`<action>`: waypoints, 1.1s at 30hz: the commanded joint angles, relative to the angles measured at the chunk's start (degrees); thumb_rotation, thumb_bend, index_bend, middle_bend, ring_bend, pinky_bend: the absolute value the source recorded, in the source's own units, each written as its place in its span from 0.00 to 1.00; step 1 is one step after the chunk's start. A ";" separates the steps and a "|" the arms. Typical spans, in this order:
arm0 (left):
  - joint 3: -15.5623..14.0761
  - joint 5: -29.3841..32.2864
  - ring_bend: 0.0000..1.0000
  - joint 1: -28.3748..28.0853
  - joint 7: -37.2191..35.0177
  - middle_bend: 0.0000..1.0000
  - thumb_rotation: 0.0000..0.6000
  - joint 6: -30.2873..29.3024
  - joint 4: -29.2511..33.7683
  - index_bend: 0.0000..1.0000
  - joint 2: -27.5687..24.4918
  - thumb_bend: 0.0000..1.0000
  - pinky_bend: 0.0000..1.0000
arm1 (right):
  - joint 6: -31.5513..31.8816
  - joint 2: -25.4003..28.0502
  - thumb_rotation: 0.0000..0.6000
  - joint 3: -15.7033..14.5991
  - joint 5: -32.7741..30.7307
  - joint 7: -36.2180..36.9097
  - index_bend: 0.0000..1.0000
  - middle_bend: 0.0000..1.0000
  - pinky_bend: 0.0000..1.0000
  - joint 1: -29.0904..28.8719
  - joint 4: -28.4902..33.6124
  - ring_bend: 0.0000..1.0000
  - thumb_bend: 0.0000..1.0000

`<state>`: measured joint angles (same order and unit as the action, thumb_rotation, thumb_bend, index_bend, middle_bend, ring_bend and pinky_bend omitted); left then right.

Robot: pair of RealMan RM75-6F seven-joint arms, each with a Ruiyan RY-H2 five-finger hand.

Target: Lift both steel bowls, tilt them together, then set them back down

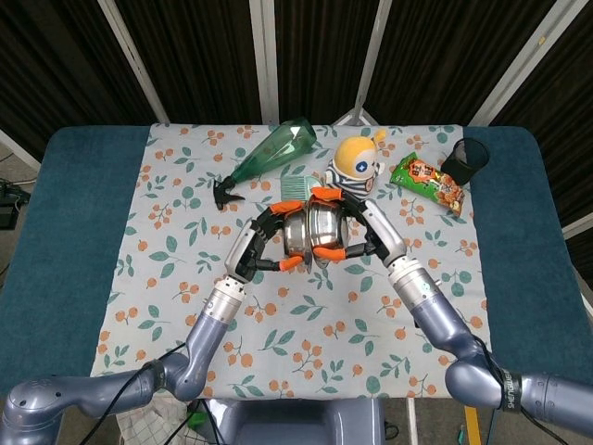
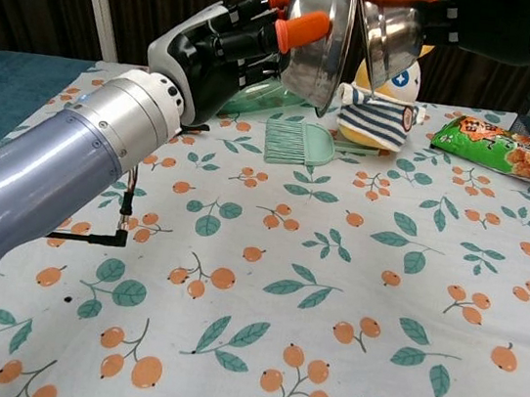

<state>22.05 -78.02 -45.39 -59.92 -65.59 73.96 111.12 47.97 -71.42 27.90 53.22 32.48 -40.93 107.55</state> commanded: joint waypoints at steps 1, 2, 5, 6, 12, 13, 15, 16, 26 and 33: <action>0.28 -0.11 0.20 0.05 -0.07 0.30 1.00 -0.34 0.02 0.45 -0.14 0.09 0.40 | -0.32 0.49 1.00 0.21 0.00 0.53 0.43 0.33 0.52 0.32 0.09 0.47 0.05; 0.38 -0.20 0.20 0.10 -0.05 0.30 1.00 -0.50 0.04 0.45 -0.28 0.09 0.40 | -0.49 0.73 1.00 0.28 0.05 0.80 0.43 0.33 0.52 0.47 0.06 0.47 0.05; 0.43 -0.48 0.20 0.38 -0.28 0.30 1.00 -0.93 0.28 0.45 -0.80 0.09 0.40 | -0.70 1.21 1.00 0.46 0.19 1.41 0.43 0.33 0.52 0.86 -0.23 0.47 0.05; 0.35 -0.65 0.20 0.60 -0.47 0.30 1.00 -1.14 0.38 0.45 -1.11 0.09 0.40 | -0.72 1.35 1.00 0.57 0.23 1.78 0.43 0.33 0.52 1.06 -0.45 0.47 0.05; -0.23 -0.96 0.20 1.60 -1.15 0.30 1.00 -1.65 0.31 0.45 -2.42 0.09 0.40 | -1.53 1.55 1.00 0.67 0.83 3.33 0.43 0.33 0.52 1.60 -1.46 0.47 0.05; -0.18 -0.89 0.20 1.61 -1.29 0.30 1.00 -1.58 0.29 0.45 -2.47 0.09 0.40 | -1.64 1.51 1.00 0.62 1.04 3.40 0.43 0.33 0.51 1.61 -1.40 0.47 0.05; -0.16 -0.88 0.20 1.46 -1.41 0.30 1.00 -1.41 0.26 0.45 -2.37 0.09 0.40 | -1.77 1.37 1.00 0.52 1.40 3.41 0.43 0.33 0.52 1.55 -1.03 0.47 0.05; -0.25 -1.01 0.20 1.27 -1.36 0.30 1.00 -1.25 0.26 0.45 -2.23 0.09 0.40 | -1.79 1.25 1.00 0.46 1.60 3.28 0.43 0.33 0.52 1.45 -0.68 0.47 0.05; -0.26 -1.83 0.20 -0.58 -0.65 0.30 1.00 -1.17 -0.15 0.45 0.43 0.08 0.40 | -1.51 0.00 1.00 -0.28 1.20 1.26 0.43 0.33 0.52 0.33 2.98 0.47 0.05; -0.51 -2.03 0.20 -0.41 -1.17 0.30 1.00 -2.10 -1.72 0.45 1.52 0.08 0.40 | -0.32 0.26 1.00 0.00 -0.42 0.41 0.43 0.33 0.52 0.42 2.85 0.47 0.05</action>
<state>21.34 -79.98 -45.97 -61.01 -67.24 72.35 112.80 47.15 -71.53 27.64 53.12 32.77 -40.83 110.85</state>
